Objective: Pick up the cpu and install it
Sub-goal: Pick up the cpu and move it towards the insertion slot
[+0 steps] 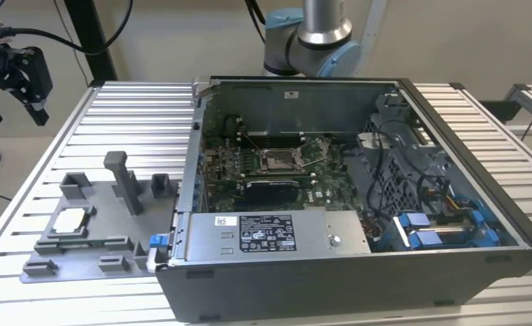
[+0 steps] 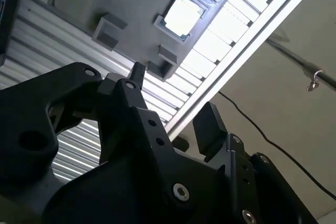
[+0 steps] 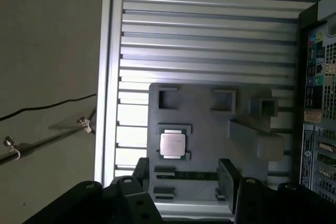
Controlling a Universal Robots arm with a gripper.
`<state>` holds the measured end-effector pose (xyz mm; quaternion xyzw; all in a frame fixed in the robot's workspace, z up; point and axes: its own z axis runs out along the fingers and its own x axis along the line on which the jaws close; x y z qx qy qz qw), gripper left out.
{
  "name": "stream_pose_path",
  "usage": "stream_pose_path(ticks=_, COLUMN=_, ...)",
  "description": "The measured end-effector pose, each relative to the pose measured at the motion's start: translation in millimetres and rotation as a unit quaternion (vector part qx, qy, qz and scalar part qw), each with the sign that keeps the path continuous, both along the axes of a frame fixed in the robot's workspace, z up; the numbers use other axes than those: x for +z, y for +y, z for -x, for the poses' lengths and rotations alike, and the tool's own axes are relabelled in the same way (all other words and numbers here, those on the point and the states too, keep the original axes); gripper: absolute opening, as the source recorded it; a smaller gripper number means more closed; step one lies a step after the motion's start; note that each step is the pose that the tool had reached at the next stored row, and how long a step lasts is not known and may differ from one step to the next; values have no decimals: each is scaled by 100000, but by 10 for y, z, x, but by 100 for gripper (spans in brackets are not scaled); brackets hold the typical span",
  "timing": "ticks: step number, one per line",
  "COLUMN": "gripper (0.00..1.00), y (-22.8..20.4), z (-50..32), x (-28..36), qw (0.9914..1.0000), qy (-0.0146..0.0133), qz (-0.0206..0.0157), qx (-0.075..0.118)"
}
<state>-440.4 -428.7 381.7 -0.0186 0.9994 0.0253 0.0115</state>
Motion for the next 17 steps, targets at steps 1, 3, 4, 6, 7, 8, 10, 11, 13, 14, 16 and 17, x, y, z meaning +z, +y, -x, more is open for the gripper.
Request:
stream_pose_path(ticks=1, gripper=100, y=0, z=0, x=0, qw=100000, qy=0, qz=0, qx=2)
stream_pose_path(ticks=3, gripper=100, y=0, z=0, x=0, qw=100000, qy=-2, qz=-1, qx=5)
stream_pose_path(ticks=4, gripper=100, y=0, z=0, x=0, qw=100000, qy=0, qz=1, qx=9)
stream_pose_path(ticks=6, gripper=100, y=0, z=0, x=0, qw=100000, qy=1, qz=1, qx=11)
stream_pose_path(ticks=7, gripper=100, y=0, z=0, x=-1, qw=100000, qy=4, qz=4, qx=9)
stream_pose_path(ticks=8, gripper=100, y=0, z=0, x=-6, qw=100000, qy=-1, qz=0, qx=11)
stream_pose_path(ticks=10, gripper=100, y=0, z=0, x=-21, qw=100000, qy=-2, qz=0, qx=11)
stream_pose_path(ticks=11, gripper=100, y=0, z=0, x=-31, qw=100000, qy=-8, qz=-4, qx=13)
stream_pose_path(ticks=13, gripper=100, y=0, z=0, x=-51, qw=100000, qy=-2, qz=0, qx=13)
stream_pose_path(ticks=14, gripper=100, y=0, z=0, x=-61, qw=100000, qy=-2, qz=-1, qx=11)
stream_pose_path(ticks=16, gripper=100, y=0, z=0, x=-81, qw=100000, qy=0, qz=1, qx=11)
stream_pose_path(ticks=17, gripper=100, y=0, z=0, x=-92, qw=100000, qy=-1, qz=2, qx=14)
